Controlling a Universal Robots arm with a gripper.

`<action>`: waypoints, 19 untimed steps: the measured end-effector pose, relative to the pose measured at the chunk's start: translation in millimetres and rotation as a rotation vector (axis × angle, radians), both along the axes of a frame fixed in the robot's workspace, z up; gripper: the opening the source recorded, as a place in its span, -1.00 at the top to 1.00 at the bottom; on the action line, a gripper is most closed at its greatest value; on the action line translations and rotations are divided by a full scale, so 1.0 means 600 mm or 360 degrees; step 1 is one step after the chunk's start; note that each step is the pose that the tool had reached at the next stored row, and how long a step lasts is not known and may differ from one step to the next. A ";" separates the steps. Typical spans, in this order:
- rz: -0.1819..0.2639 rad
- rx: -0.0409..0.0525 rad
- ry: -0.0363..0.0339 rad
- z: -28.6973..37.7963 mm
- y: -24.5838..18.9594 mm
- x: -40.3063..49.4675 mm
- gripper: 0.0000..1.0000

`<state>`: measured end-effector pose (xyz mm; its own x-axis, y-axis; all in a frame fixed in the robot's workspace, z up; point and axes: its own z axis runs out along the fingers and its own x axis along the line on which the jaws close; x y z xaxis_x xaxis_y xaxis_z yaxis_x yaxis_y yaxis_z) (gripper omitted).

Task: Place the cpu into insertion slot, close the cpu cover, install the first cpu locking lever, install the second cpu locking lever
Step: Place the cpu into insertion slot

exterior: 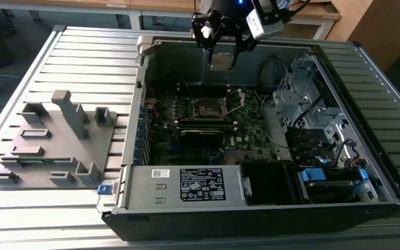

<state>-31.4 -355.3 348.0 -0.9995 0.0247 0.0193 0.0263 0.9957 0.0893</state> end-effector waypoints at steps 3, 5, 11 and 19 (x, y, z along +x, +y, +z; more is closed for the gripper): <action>0.0000 0.0000 0.0000 -0.002 0.0000 0.000 -0.08; 0.0000 0.0000 0.0000 -0.003 0.0000 0.000 -0.08; 0.0000 0.0000 0.0000 -0.006 0.0000 0.000 -0.08; 0.0000 0.0000 0.0000 -0.010 0.0000 0.000 -0.08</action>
